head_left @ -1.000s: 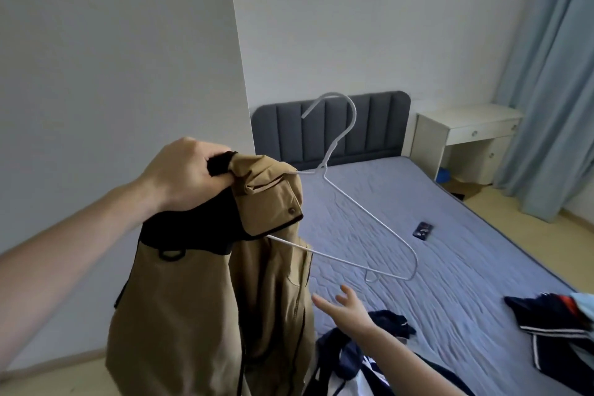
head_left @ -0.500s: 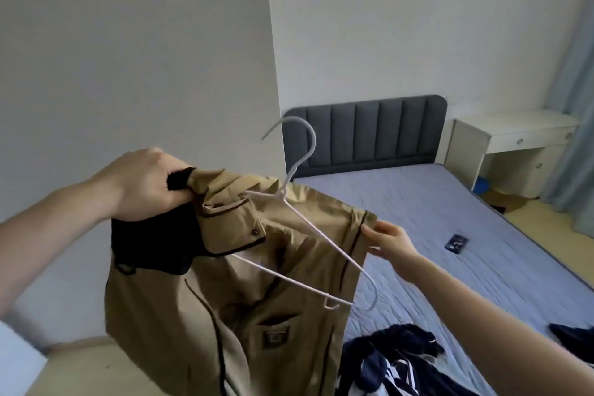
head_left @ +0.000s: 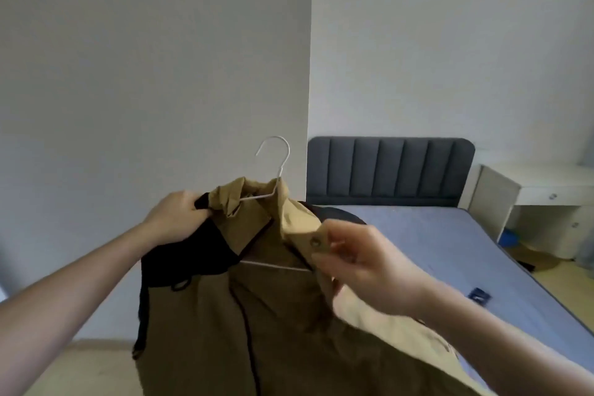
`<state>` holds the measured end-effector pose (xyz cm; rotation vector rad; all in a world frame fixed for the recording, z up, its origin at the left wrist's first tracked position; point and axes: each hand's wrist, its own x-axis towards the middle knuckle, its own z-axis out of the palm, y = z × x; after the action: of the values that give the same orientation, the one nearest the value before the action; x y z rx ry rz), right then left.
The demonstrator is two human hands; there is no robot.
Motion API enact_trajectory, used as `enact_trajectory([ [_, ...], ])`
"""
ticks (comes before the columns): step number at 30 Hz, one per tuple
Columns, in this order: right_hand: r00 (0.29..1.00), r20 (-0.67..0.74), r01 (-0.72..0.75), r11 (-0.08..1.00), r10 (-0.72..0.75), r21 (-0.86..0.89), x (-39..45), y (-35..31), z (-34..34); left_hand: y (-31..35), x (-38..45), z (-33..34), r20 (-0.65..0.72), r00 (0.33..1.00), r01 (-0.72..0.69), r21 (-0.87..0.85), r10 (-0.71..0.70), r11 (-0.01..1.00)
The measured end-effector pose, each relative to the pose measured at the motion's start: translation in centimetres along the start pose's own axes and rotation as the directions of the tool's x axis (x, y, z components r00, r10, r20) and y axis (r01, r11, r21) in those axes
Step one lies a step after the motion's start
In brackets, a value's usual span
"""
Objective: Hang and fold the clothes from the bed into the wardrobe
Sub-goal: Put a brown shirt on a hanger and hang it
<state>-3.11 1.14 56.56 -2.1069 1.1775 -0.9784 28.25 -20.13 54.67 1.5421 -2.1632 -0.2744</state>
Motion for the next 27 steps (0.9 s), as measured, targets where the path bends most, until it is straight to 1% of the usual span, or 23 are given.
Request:
enact_trajectory([
  [1, 0.997, 0.081, 0.013, 0.992, -0.003, -0.123, 0.1, 0.2, 1.9, 0.3, -0.1, 0.2, -0.003, 1.000, 0.001, -0.043, -0.001, 0.999],
  [3, 0.983, 0.184, 0.079, 0.959, -0.028, -0.272, 0.4, 1.1, 5.0, 1.1, -0.5, 0.6, -0.018, 1.000, -0.007, -0.112, 0.005, 0.994],
  [5, 0.980, 0.198, 0.069, 0.943, -0.003, -0.325, 0.7, 2.3, 6.2, 1.7, -1.0, 0.7, -0.052, 0.998, -0.028, -0.162, 0.020, 0.986],
  [7, 0.979, 0.189, -0.006, 0.929, 0.081, -0.369, 0.8, 3.5, 5.8, 2.3, -1.8, 0.5, -0.092, 0.995, -0.058, -0.203, 0.040, 0.977],
  [8, 0.979, 0.175, -0.026, 0.922, 0.101, -0.386, 0.7, 3.9, 5.2, 2.6, -2.2, 0.2, -0.119, 0.992, -0.071, -0.216, 0.046, 0.974],
  [10, 0.993, 0.097, -0.024, 0.936, 0.062, -0.351, 0.4, 3.9, 3.1, 3.0, -2.8, -0.4, -0.166, 0.985, -0.093, -0.229, 0.056, 0.969],
  [11, 1.000, 0.017, -0.005, 0.942, 0.012, -0.334, 0.1, 3.9, 1.5, 3.1, -3.0, -0.8, -0.176, 0.982, -0.102, -0.233, 0.061, 0.967],
  [12, 0.993, -0.104, 0.009, 0.940, -0.047, -0.341, -0.1, 3.8, -0.3, 3.1, -3.2, -1.1, -0.181, 0.981, -0.108, -0.234, 0.066, 0.966],
  [13, 0.965, -0.235, 0.017, 0.923, -0.116, -0.384, -0.1, 4.2, -2.4, 3.0, -3.5, -1.4, -0.183, 0.981, -0.112, -0.232, 0.070, 0.966],
  [14, 0.931, -0.330, -0.005, 0.898, -0.157, -0.441, 0.0, 4.5, -4.4, 3.0, -3.8, -1.6, -0.185, 0.980, -0.116, -0.229, 0.074, 0.966],
  [15, 0.920, -0.361, -0.049, 0.869, -0.153, -0.492, 0.2, 4.9, -6.1, 2.9, -4.1, -1.8, -0.187, 0.979, -0.122, -0.223, 0.080, 0.967],
  [16, 0.933, -0.344, -0.101, 0.839, -0.107, -0.535, 0.4, 5.3, -7.1, 2.9, -4.5, -1.9, -0.191, 0.978, -0.129, -0.209, 0.089, 0.969],
  [17, 0.960, -0.279, -0.152, 0.824, -0.007, -0.546, 0.7, 6.0, -7.7, 2.9, -4.9, -2.0, -0.197, 0.976, -0.134, -0.187, 0.097, 0.973],
  [18, 0.975, -0.199, -0.190, 0.826, 0.096, -0.530, 1.1, 6.6, -7.7, 2.9, -5.2, -2.1, -0.203, 0.974, -0.133, -0.163, 0.098, 0.978],
  [20, 0.980, -0.045, -0.192, 0.882, 0.192, -0.431, 1.9, 7.9, -6.5, 2.7, -5.8, -2.2, -0.214, 0.974, -0.103, -0.128, 0.074, 0.986],
  [22, 0.989, 0.034, -0.122, 0.927, 0.144, -0.354, 2.8, 8.7, -4.4, 2.1, -6.6, -2.4, -0.239, 0.970, -0.060, -0.078, 0.040, 0.995],
  [26, 0.995, 0.058, -0.071, 0.993, 0.076, -0.096, 3.6, 9.9, -0.3, 1.0, -8.8, -2.6, -0.276, 0.960, 0.078, 0.104, -0.046, 0.992],
  [27, 0.995, 0.059, -0.074, 0.995, 0.078, -0.066, 3.8, 10.3, 0.6, 0.9, -9.6, -2.5, -0.272, 0.961, 0.100, 0.146, -0.057, 0.984],
])
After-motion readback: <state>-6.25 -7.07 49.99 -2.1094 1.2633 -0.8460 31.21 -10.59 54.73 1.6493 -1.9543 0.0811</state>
